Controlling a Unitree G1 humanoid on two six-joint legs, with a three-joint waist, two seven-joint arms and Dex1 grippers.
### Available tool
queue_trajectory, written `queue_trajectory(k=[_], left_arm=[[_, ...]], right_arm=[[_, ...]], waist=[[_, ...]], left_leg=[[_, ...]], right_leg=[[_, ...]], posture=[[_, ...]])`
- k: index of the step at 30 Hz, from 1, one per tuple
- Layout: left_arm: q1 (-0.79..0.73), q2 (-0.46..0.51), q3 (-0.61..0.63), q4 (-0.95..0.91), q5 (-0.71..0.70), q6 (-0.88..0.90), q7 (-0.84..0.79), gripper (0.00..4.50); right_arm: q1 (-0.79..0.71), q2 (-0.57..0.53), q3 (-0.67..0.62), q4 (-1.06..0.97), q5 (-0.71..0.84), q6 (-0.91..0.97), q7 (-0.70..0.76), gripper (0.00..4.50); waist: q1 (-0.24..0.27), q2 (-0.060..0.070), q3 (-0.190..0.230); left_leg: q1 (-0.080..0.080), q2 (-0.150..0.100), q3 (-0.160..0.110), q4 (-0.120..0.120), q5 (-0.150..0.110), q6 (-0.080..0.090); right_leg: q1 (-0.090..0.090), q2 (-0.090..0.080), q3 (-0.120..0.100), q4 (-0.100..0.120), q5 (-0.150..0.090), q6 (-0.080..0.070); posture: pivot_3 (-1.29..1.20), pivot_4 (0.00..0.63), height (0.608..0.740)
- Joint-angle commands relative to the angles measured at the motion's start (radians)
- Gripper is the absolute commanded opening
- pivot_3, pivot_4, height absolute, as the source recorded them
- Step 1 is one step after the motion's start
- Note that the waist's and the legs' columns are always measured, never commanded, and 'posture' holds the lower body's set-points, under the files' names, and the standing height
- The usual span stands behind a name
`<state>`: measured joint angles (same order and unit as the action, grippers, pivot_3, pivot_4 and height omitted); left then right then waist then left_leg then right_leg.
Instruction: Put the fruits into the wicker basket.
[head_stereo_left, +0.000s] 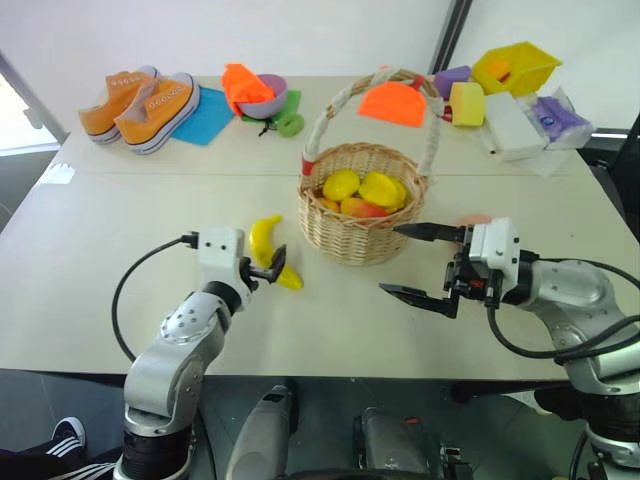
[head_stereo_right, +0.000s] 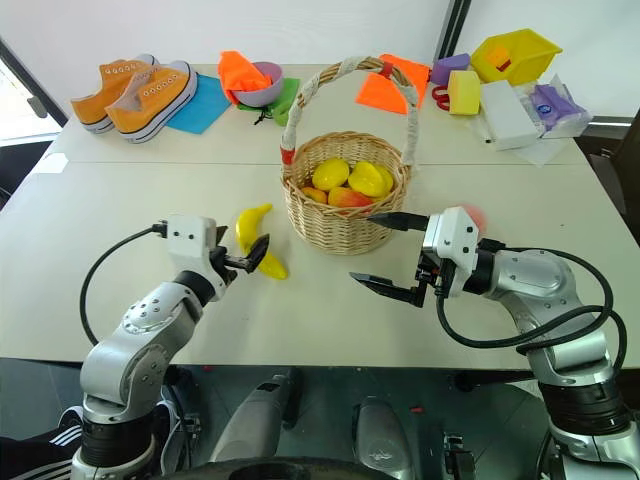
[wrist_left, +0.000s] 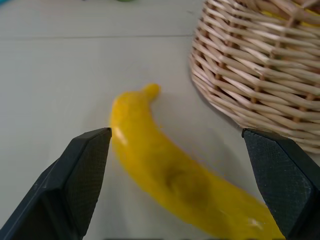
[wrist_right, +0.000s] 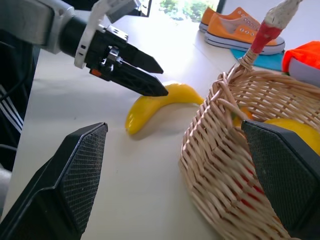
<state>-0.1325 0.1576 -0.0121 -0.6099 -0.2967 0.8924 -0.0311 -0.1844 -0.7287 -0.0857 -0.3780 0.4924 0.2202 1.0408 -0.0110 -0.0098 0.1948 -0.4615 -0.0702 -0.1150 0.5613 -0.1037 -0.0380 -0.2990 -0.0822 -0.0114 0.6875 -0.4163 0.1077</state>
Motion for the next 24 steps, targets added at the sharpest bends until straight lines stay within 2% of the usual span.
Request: queue_trajectory(k=[1, 6, 10, 17, 24], left_arm=[[-0.035, -0.022, -0.037, -0.024, 0.022, 0.045, 0.036, 4.5], [-0.049, -0.053, -0.05, -0.017, 0.067, 0.096, 0.092, 4.5], [-0.044, -0.069, 0.03, -0.019, 0.095, 0.09, 0.135, 4.5], [-0.053, -0.075, 0.02, -0.015, 0.1, 0.104, 0.117, 4.5], [-0.091, -0.051, -0.003, 0.095, 0.092, 0.113, 0.061, 4.5]], right_arm=[[0.012, 0.0, -0.005, 0.016, -0.02, -0.053, 0.015, 4.47], [0.041, 0.014, -0.01, 0.053, -0.031, -0.102, 0.03, 4.47], [0.06, 0.018, -0.02, 0.074, -0.029, -0.13, 0.037, 4.47], [0.063, 0.024, -0.008, 0.092, -0.03, -0.148, 0.041, 4.47], [0.051, 0.026, -0.004, 0.109, -0.035, -0.16, 0.05, 4.47]], waist=[[0.0, 0.0, 0.0], [0.001, 0.0, 0.0], [0.001, 0.0, 0.0], [0.006, -0.001, 0.0], [0.004, -0.001, 0.0]], left_leg=[[0.0, 0.0, 0.0, 0.0, 0.0, 0.0], [0.0, 0.0, 0.0, 0.0, 0.0, 0.0], [0.0, 0.0, 0.0, 0.0, 0.0, 0.0], [0.0, 0.0, 0.0, 0.0, 0.0, 0.0], [0.0, 0.0, 0.0, 0.0, 0.0, 0.0]], right_leg=[[0.0, 0.0, 0.0, 0.0, 0.0, 0.0], [0.0, 0.0, 0.0, 0.0, 0.0, 0.0], [0.001, 0.0, 0.0, 0.0, 0.0, 0.0], [0.0, 0.0, 0.0, 0.0, 0.0, 0.0], [0.001, 0.0, 0.0, -0.001, 0.0, 0.0]], posture=[[0.0, 0.15, 0.74], [0.0, 0.15, 0.74], [0.0, 0.15, 0.74], [0.0, 0.15, 0.74], [0.0, 0.15, 0.74]])
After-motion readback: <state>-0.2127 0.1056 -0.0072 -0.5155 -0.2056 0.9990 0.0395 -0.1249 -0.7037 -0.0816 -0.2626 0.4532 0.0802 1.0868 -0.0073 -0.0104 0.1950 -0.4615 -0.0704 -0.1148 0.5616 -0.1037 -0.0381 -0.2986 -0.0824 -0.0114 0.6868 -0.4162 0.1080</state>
